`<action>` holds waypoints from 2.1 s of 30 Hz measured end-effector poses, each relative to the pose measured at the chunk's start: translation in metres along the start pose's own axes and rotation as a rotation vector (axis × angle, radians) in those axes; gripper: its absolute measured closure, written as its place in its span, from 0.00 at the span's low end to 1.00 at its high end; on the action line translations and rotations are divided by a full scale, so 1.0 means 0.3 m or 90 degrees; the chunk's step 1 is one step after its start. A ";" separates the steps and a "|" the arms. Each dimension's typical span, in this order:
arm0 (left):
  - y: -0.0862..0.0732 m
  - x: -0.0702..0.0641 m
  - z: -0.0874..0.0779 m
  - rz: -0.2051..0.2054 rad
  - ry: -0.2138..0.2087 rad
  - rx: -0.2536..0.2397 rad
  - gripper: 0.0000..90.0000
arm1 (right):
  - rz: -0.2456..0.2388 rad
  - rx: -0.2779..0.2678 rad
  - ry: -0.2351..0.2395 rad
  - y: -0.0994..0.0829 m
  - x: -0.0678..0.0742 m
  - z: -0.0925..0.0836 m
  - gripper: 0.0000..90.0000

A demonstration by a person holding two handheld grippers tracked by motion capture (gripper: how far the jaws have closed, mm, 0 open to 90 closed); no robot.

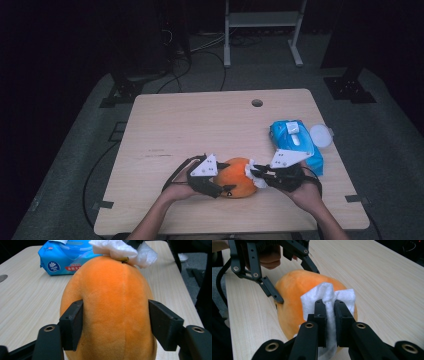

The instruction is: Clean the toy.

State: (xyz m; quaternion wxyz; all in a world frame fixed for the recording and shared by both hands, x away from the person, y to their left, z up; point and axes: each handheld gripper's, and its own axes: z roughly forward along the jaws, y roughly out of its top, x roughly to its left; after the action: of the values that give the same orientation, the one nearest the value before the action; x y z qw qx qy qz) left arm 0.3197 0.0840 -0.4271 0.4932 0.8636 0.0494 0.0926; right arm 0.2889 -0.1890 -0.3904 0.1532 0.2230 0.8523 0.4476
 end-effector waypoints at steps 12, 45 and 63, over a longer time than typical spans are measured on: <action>0.029 0.016 0.001 -0.050 0.013 0.007 0.39 | 0.002 -0.002 0.009 0.008 -0.003 -0.015 0.90; 0.034 0.038 0.042 -0.133 0.005 0.038 0.17 | -0.042 0.048 -0.045 0.019 -0.014 -0.039 0.91; 0.092 -0.013 0.063 -0.084 0.024 0.039 0.14 | -0.076 0.022 -0.014 0.064 0.050 -0.035 0.91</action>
State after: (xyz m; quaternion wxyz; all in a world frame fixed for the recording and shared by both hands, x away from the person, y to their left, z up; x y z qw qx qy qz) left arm 0.3198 0.0534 -0.4132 0.4707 0.8712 0.1181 0.0746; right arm 0.2760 -0.1790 -0.3695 0.1849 0.1790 0.8700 0.4206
